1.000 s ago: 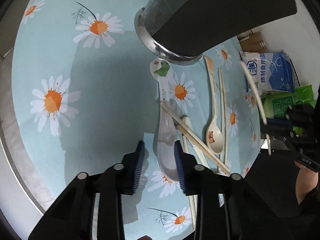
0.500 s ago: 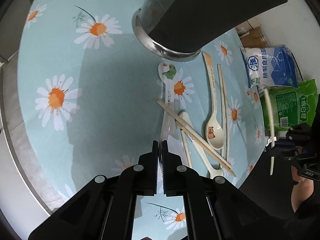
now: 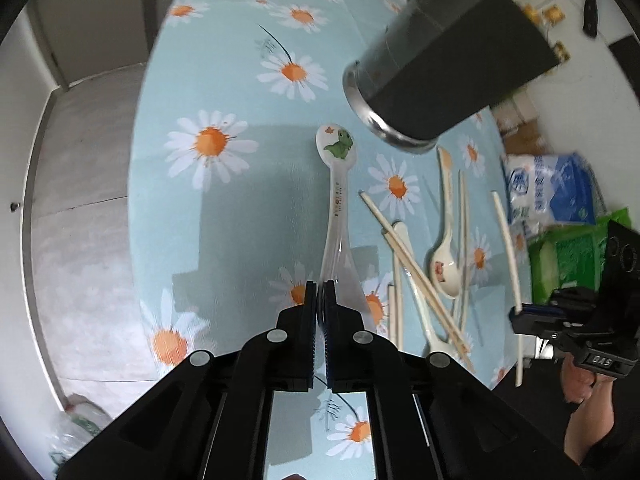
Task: Organize utensils
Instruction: 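Lift both held utensils into the black holder and open both tools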
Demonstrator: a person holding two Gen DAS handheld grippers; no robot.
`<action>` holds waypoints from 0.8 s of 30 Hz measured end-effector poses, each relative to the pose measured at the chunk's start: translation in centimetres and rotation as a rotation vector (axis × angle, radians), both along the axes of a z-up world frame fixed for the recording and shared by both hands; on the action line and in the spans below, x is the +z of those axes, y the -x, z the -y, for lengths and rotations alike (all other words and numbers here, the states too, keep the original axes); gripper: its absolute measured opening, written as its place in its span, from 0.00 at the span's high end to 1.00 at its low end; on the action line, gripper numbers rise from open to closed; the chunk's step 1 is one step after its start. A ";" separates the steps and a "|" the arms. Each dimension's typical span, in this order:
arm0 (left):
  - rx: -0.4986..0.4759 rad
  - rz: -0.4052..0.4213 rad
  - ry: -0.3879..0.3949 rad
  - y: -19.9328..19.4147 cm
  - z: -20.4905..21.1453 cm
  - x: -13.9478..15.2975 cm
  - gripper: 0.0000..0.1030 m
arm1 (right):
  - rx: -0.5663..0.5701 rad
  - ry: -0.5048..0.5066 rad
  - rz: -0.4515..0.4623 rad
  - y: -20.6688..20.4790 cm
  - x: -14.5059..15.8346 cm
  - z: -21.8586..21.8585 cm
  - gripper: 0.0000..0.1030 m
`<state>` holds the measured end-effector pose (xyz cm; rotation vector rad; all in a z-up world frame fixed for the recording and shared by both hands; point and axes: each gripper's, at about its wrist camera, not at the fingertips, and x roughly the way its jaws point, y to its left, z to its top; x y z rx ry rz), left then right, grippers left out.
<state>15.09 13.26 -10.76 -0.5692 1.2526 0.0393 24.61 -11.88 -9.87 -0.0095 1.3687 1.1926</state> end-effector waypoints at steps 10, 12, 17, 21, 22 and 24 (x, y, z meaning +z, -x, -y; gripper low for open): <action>0.156 0.305 -0.056 3.5 2.6 5.5 0.98 | -0.068 -0.119 0.149 -0.5 2.8 -0.9 0.94; 0.165 0.377 -0.088 3.7 3.4 7.0 0.98 | -0.088 -0.164 0.194 -1.1 3.9 -0.9 0.94; 0.153 0.547 -0.168 3.0 4.9 10.5 0.98 | -0.141 -0.260 0.279 -2.7 6.3 -0.5 0.94; 0.140 0.635 -0.211 1.0 5.6 12.7 0.97 | -0.201 -0.333 0.338 -4.7 8.0 -0.6 0.94; 0.137 0.656 -0.221 0.5 5.8 13.2 0.97 | -0.217 -0.351 0.350 -5.3 8.7 -0.5 0.94; 0.122 0.706 -0.247 -0.6 6.3 14.2 0.97 | -0.250 -0.387 0.381 -6.4 9.4 -1.0 0.94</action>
